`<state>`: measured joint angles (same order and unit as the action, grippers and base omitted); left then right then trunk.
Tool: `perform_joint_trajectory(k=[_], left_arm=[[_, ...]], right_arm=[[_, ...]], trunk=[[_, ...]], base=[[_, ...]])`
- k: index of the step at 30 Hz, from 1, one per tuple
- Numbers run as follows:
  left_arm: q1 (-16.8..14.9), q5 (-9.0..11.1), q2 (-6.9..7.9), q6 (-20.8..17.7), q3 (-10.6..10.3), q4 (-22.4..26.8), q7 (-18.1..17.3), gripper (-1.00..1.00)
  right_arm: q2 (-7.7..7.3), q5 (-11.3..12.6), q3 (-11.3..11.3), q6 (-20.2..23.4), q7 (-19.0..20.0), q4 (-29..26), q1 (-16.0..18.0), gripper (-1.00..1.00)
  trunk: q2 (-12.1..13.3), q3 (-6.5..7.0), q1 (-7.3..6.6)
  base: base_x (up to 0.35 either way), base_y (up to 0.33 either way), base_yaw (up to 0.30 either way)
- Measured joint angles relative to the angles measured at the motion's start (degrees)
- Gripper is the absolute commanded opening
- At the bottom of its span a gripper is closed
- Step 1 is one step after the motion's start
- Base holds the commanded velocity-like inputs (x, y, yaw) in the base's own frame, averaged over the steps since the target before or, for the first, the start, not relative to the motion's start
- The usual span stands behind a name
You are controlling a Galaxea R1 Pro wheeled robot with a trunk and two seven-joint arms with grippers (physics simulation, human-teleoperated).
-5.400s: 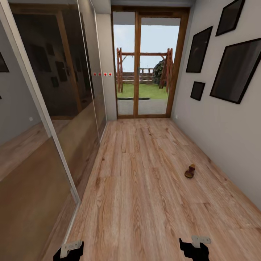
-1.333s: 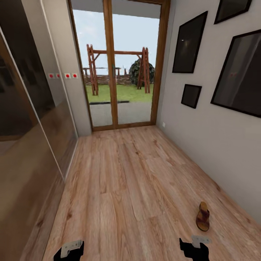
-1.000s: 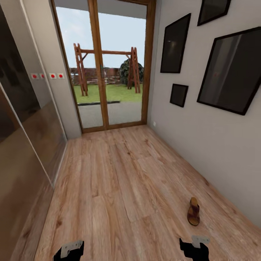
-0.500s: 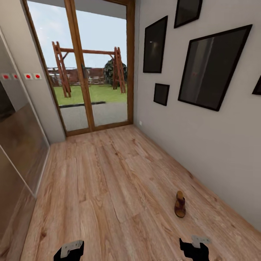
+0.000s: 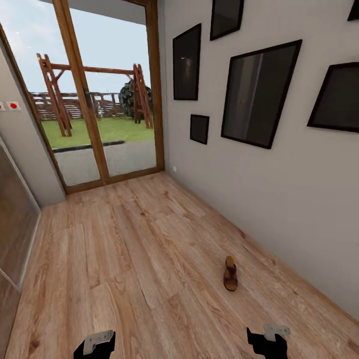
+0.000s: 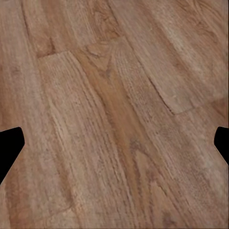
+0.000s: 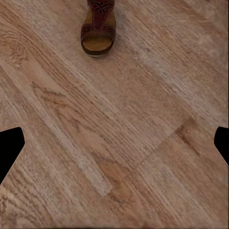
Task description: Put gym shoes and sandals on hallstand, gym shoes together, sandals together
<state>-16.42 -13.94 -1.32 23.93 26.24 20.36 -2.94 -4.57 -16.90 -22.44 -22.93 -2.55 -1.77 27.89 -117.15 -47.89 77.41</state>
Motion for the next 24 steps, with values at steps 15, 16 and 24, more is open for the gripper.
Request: perform_joint_trajectory(k=[15,16,24], left_arm=[[0.0,0.0,0.04,0.0,0.0,0.0,0.0,1.0],[0.0,0.0,0.06,0.0,0.0,0.0,0.0,1.0],[0.0,0.1,0.13,0.0,0.0,0.0,0.0,1.0]], right_arm=[[0.0,0.0,0.0,0.0,0.0,0.0,0.0,1.0],[0.0,0.0,0.0,0.0,0.0,0.0,0.0,1.0],[0.0,0.0,0.0,0.0,0.0,0.0,0.0,1.0]], trunk=[[0.0,0.0,0.0],[0.0,0.0,0.0],[0.0,0.0,0.0]], base=[[0.0,0.026,-0.265],[0.0,0.186,-0.265],[0.0,0.178,-0.265]])
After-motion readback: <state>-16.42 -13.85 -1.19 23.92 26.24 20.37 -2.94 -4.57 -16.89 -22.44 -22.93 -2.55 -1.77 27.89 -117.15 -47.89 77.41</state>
